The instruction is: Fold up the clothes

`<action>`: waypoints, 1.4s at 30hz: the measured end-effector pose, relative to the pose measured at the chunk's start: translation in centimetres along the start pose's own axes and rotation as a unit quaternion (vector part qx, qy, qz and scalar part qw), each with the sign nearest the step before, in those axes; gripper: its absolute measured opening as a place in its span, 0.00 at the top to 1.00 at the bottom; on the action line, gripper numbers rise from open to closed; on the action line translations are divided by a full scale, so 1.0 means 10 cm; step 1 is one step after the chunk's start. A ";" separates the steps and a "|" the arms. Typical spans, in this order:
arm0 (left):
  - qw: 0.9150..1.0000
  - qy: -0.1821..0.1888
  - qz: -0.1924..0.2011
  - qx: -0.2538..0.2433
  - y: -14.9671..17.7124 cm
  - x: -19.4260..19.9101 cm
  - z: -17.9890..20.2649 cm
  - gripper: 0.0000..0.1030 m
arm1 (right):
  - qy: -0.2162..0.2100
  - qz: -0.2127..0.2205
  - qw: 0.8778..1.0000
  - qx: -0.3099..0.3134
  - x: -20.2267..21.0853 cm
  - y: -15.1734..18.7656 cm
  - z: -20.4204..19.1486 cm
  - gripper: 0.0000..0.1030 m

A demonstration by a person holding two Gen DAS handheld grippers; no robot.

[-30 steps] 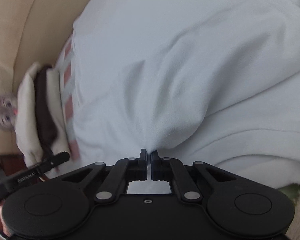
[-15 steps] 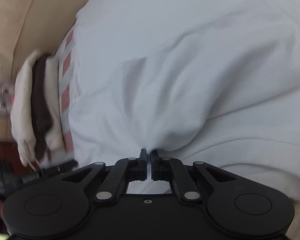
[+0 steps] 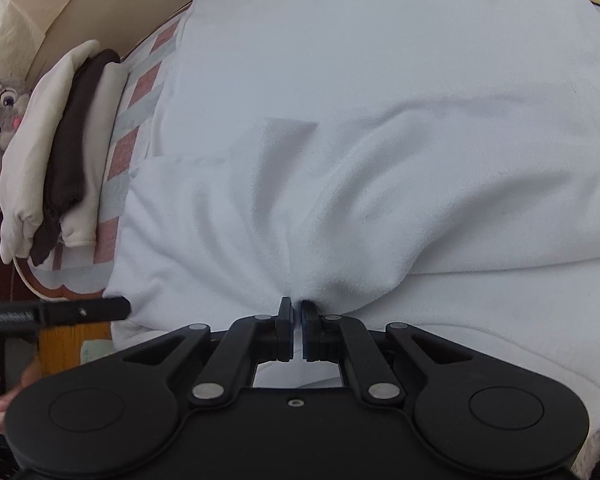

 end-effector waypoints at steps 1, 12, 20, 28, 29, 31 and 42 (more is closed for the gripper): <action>1.000 0.006 0.000 0.014 -0.01 0.01 -0.03 0.22 | -0.001 0.000 1.000 0.000 0.00 0.00 0.01 0.94; 0.998 -0.038 0.056 -0.007 0.03 0.19 0.00 0.95 | -0.016 -0.005 1.000 -0.015 -0.03 -0.01 0.00 0.95; 0.989 -0.133 0.052 -0.038 0.11 0.43 -0.08 0.96 | 0.020 -0.012 0.999 0.033 -0.06 0.06 -0.02 1.00; 0.976 -0.197 0.044 -0.079 0.06 0.56 -0.01 0.87 | 0.035 0.061 0.997 0.010 0.56 -0.25 0.24 0.84; 0.977 -0.187 0.056 -0.083 -0.01 0.64 0.07 0.69 | 0.029 0.083 0.996 0.002 0.72 -0.35 0.31 0.79; 0.976 -0.182 0.057 -0.106 -0.21 0.70 0.26 0.29 | 0.043 0.146 0.988 -0.007 1.14 -0.58 0.53 0.71; 0.885 -0.018 0.109 -0.453 -0.98 -0.61 2.92 0.34 | 0.079 0.335 0.892 -0.292 3.16 -1.17 2.84 0.52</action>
Point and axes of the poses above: each gripper's, at about its wrist camera, not at the fingertips, and x roughly against the way its jaws point, z to its right, y to its underside, the point moved 8 cm from there along -x, roughly the way its jaws point, and after that the axes turned 9 degrees about -x, right-handed, at the moved point
